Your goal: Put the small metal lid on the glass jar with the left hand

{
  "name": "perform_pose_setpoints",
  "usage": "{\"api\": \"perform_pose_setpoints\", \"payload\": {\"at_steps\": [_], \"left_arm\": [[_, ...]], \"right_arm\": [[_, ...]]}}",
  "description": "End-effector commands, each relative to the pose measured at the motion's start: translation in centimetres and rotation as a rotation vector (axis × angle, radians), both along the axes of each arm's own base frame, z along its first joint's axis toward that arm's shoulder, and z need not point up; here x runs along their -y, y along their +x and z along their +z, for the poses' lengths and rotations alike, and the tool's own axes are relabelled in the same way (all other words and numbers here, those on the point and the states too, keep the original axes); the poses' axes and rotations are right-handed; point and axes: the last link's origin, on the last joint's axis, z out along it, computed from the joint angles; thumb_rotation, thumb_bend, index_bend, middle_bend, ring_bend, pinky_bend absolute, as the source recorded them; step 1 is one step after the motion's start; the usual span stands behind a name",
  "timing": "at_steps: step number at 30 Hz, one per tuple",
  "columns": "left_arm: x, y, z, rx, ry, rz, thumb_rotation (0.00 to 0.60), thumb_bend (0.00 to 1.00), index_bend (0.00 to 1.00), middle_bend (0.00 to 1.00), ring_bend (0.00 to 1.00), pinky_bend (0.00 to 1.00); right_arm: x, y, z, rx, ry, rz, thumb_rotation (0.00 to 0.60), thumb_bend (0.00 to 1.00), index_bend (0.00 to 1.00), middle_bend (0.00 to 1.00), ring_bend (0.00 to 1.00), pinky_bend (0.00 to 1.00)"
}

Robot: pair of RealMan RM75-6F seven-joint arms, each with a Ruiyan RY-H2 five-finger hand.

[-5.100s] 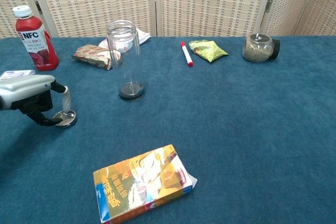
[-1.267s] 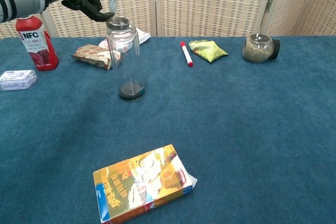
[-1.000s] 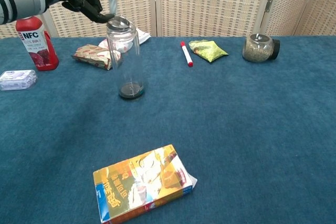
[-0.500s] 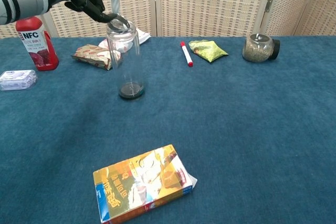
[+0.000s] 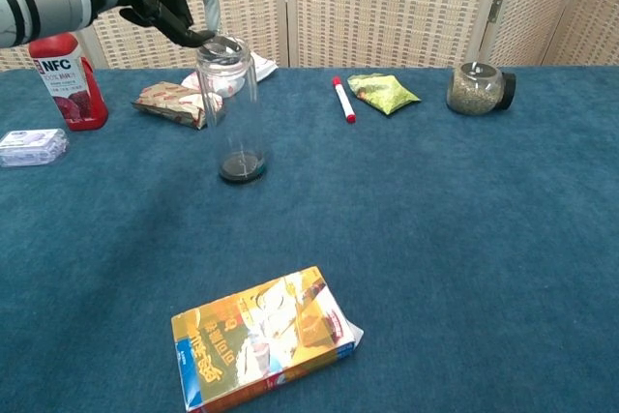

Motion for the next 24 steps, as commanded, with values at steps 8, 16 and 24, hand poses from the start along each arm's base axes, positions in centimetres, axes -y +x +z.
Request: {"api": "perform_pose_setpoints", "payload": {"at_steps": [8, 16, 24], "left_arm": [[0.4, -0.1, 0.2, -0.018, -0.003, -0.002, 0.600, 0.45, 0.24, 1.00, 1.00, 1.00], [1.7, -0.9, 1.0, -0.044, -0.023, -0.013, 0.600, 0.45, 0.34, 1.00, 1.00, 1.00], [2.6, -0.8, 0.8, -0.074, -0.040, -0.047, 0.600, 0.46, 0.38, 1.00, 1.00, 1.00]], "right_arm": [[0.2, -0.1, -0.1, 0.001, 0.002, 0.000, 0.600, 0.42, 0.05, 0.23, 0.06, 0.13], [0.3, -0.2, -0.1, -0.001, 0.006, -0.003, 0.600, 0.42, 0.05, 0.23, 0.06, 0.13], [0.4, -0.1, -0.3, 0.000, 0.012, -0.001, 0.600, 0.42, 0.05, 0.23, 0.06, 0.13]]}}
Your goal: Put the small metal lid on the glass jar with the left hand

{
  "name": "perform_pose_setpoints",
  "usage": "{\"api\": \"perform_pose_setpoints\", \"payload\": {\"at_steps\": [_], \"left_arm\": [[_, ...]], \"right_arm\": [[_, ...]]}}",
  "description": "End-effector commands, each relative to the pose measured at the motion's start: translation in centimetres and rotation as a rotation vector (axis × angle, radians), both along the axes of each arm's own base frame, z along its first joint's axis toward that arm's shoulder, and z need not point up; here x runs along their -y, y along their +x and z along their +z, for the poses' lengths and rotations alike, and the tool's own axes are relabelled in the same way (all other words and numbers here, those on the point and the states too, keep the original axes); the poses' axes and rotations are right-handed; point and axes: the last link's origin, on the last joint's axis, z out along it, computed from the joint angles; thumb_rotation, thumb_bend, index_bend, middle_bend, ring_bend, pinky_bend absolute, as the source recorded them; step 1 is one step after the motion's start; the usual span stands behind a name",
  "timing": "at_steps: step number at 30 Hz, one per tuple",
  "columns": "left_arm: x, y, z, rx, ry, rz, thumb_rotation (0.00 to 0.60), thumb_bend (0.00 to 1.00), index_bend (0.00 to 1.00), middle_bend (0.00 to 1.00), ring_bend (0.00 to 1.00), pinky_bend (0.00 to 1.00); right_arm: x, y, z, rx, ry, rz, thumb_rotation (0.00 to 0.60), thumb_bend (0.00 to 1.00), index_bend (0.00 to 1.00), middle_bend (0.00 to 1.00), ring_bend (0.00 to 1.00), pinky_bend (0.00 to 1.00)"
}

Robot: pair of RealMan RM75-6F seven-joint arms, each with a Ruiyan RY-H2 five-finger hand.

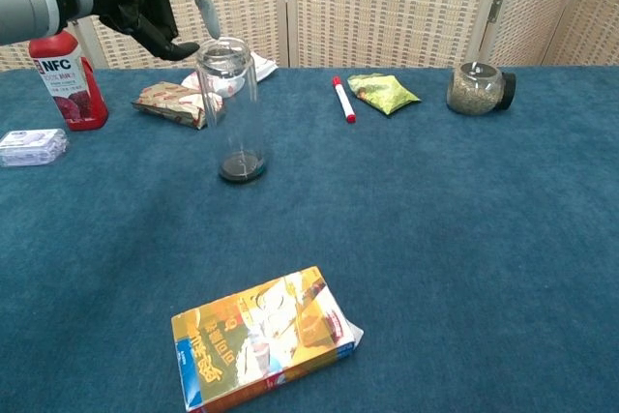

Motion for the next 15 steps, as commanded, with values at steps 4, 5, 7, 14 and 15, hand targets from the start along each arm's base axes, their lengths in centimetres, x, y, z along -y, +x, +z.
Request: {"api": "perform_pose_setpoints", "payload": {"at_steps": [4, 5, 7, 14, 15], "left_arm": [[0.02, 0.18, -0.20, -0.010, -0.004, -0.005, 0.600, 0.46, 0.38, 1.00, 1.00, 1.00], [-0.01, 0.19, -0.23, -0.012, -0.003, -0.005, 0.600, 0.46, 0.38, 1.00, 1.00, 1.00], [-0.11, 0.15, -0.26, -0.018, 0.001, -0.004, 0.600, 0.46, 0.37, 1.00, 1.00, 1.00], [-0.29, -0.16, -0.39, -0.044, 0.004, 0.009, 0.600, 0.46, 0.34, 1.00, 1.00, 1.00], [-0.31, -0.18, -0.41, -0.047, 0.003, 0.011, 0.600, 0.46, 0.34, 1.00, 1.00, 1.00]], "right_arm": [[-0.09, -0.03, 0.07, 0.000, -0.002, -0.003, 0.600, 0.42, 0.05, 0.23, 0.06, 0.13], [-0.10, -0.05, 0.07, 0.000, -0.002, -0.004, 0.600, 0.42, 0.05, 0.23, 0.06, 0.13], [-0.13, -0.07, 0.06, 0.000, -0.002, -0.005, 0.600, 0.42, 0.05, 0.23, 0.06, 0.13], [-0.13, -0.18, 0.05, 0.001, -0.002, -0.006, 0.600, 0.42, 0.05, 0.23, 0.07, 0.13], [-0.12, -0.18, 0.06, 0.001, -0.002, -0.005, 0.600, 0.42, 0.05, 0.23, 0.07, 0.13]]}}
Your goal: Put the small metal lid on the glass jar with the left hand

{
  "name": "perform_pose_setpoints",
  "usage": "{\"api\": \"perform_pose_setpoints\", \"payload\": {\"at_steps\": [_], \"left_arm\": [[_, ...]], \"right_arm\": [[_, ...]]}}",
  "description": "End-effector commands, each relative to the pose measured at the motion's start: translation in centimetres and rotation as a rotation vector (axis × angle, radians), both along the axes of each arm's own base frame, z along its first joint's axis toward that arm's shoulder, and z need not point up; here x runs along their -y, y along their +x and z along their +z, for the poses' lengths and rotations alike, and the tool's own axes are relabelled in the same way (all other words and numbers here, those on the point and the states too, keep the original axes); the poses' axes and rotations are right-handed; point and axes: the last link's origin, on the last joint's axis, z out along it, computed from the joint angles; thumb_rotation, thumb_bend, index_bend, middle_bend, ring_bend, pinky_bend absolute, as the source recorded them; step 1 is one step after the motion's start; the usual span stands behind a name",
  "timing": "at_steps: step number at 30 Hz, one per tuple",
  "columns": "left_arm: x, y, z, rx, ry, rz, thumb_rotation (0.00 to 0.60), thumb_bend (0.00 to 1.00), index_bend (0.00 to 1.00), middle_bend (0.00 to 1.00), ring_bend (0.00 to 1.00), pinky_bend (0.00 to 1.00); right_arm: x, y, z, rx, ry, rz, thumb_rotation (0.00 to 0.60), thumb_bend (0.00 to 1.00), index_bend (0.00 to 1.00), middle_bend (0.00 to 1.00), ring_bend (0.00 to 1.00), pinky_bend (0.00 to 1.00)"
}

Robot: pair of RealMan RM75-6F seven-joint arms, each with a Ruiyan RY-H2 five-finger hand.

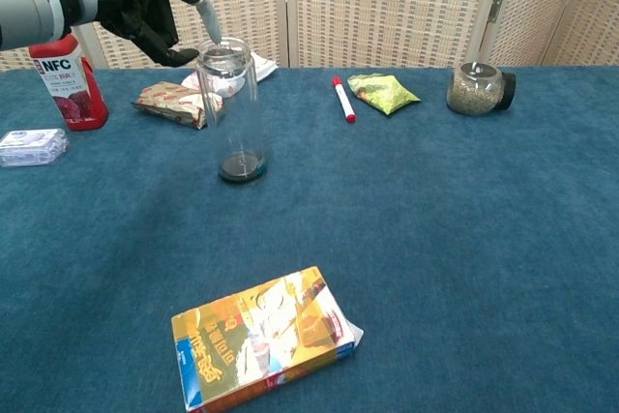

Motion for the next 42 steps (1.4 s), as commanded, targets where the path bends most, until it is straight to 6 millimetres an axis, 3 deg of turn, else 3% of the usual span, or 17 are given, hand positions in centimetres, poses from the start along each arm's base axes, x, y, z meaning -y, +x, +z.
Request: {"api": "perform_pose_setpoints", "payload": {"at_steps": [1, 42], "left_arm": [[-0.04, -0.06, -0.04, -0.007, -0.001, 0.004, 0.600, 0.46, 0.34, 1.00, 1.00, 1.00], [-0.17, -0.60, -0.82, -0.120, 0.007, -0.007, 0.600, 0.46, 0.36, 1.00, 1.00, 1.00]], "right_arm": [[0.00, -0.02, 0.01, 0.000, -0.001, 0.001, 0.600, 0.42, 0.05, 0.23, 0.07, 0.13], [-0.14, -0.22, 0.01, 0.000, 0.000, -0.005, 0.600, 0.42, 0.05, 0.23, 0.07, 0.13]]}}
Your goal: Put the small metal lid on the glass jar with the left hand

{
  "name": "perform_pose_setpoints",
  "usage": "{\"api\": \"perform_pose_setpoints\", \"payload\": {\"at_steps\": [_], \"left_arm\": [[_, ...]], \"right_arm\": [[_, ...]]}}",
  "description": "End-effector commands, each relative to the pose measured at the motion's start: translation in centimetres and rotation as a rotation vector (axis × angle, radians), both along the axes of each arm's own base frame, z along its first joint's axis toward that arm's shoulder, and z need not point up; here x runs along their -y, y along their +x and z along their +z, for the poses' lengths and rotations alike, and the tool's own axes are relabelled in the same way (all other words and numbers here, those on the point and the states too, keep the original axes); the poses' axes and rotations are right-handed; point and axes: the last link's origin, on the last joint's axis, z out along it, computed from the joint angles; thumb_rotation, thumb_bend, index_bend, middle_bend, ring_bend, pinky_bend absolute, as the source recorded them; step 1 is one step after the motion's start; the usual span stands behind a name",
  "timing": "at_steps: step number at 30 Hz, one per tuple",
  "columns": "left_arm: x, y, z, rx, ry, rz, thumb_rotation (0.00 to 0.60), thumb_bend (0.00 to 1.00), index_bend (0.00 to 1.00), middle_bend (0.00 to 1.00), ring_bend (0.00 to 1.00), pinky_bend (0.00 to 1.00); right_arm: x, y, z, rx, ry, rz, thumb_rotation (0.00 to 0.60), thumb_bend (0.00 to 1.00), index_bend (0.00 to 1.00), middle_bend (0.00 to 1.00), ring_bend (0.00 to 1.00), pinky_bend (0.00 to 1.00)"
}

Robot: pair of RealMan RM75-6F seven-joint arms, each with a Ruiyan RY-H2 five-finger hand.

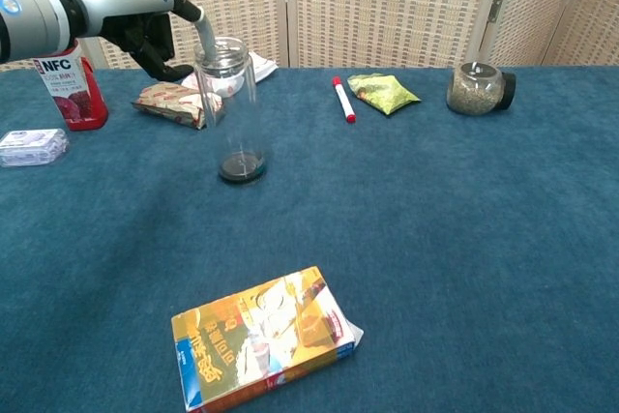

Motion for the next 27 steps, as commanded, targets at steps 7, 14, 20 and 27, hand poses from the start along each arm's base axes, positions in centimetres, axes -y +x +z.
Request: {"api": "perform_pose_setpoints", "payload": {"at_steps": [7, 14, 20, 27], "left_arm": [[0.1, 0.0, -0.3, -0.007, -0.006, -0.002, 0.600, 0.46, 0.36, 1.00, 1.00, 1.00], [0.1, 0.3, -0.1, 0.009, 0.001, -0.007, 0.600, 0.46, 0.36, 1.00, 1.00, 1.00], [0.1, 0.7, 0.8, 0.078, 0.017, -0.005, 0.600, 0.46, 0.35, 1.00, 1.00, 1.00], [0.6, 0.1, 3.2, 0.219, 0.071, 0.025, 0.600, 0.46, 0.25, 0.94, 0.89, 1.00]], "right_arm": [[0.0, 0.0, 0.0, 0.000, -0.002, -0.001, 0.600, 0.42, 0.05, 0.23, 0.07, 0.13], [-0.1, -0.1, 0.1, 0.000, -0.003, -0.003, 0.600, 0.42, 0.05, 0.23, 0.07, 0.13], [-0.1, -0.1, 0.1, 0.001, -0.003, 0.000, 0.600, 0.42, 0.05, 0.23, 0.07, 0.13], [0.0, -0.1, 0.1, 0.001, -0.001, 0.000, 0.600, 0.42, 0.05, 0.23, 0.07, 0.13]]}}
